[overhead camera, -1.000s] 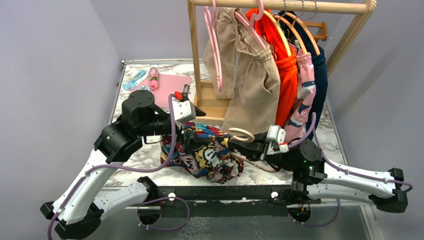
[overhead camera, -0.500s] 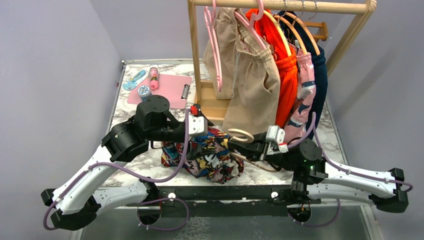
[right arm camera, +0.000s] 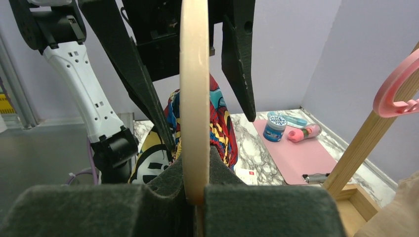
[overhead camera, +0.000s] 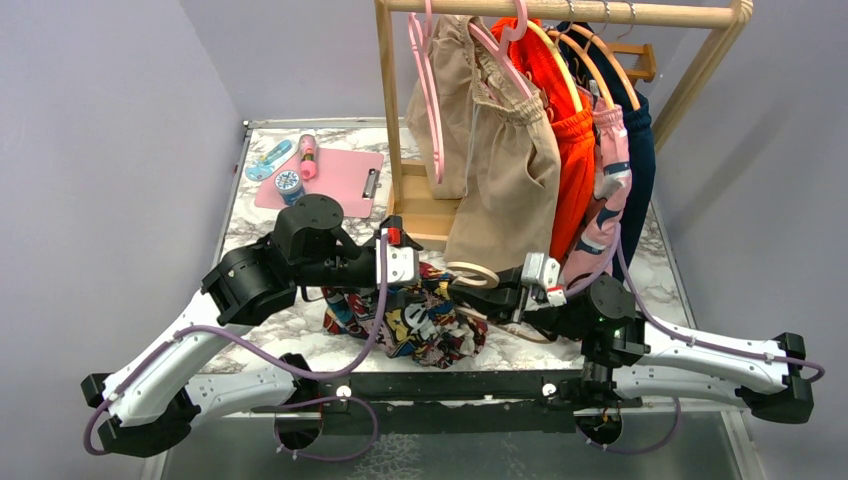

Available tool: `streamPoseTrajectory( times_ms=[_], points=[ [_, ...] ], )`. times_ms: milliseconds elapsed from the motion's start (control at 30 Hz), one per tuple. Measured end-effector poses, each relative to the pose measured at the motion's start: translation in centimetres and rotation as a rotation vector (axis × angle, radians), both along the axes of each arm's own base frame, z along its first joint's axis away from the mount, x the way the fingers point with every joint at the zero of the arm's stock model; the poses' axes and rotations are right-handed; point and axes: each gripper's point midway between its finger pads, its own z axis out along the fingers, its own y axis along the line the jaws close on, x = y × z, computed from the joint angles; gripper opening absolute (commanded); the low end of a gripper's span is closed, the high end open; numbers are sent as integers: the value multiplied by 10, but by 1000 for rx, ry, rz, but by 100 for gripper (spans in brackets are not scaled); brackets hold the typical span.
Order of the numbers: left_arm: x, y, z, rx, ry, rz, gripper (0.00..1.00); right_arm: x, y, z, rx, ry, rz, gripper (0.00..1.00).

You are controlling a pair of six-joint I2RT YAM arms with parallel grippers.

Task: Place the shorts on the hanger
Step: Hang the shorts on the hanger.

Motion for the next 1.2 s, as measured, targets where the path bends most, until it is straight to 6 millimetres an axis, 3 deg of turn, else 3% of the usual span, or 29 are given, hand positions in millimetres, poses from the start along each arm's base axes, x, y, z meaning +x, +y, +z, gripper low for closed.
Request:
streamPoseTrajectory(
  times_ms=[133, 267, 433, 567, 733, 867, 1000, 1100, 1200],
  points=[
    [0, -1, -2, 10, -16, -11, 72, -1, -1, 8, 15, -7, 7, 1],
    [-1, -4, -7, 26, -13, -23, 57, -3, 0, 10, 19, -9, 16, 1],
    [-1, -9, -14, 48, 2, -38, 33, -4, 4, 7, 11, -10, 26, 1],
    [-2, -10, -17, 56, 14, -47, 1, -3, 6, 5, 3, -8, 27, 1],
    [-13, -8, -21, 66, 45, -84, 0, -2, 6, 5, -4, -20, 29, 2],
    [-16, -8, -23, 64, 59, -89, 0, -6, 7, 4, -25, -25, 48, 25],
    [-15, -6, -24, 49, 51, -70, 0, -7, 5, 10, -34, -27, 53, 34],
    [-13, -2, -28, 48, 49, -46, 0, -10, 0, 28, -5, -38, 58, 34],
    [-13, 2, -33, 51, 54, -26, 0, -14, -9, 47, 41, -55, 61, 22]
  ],
)
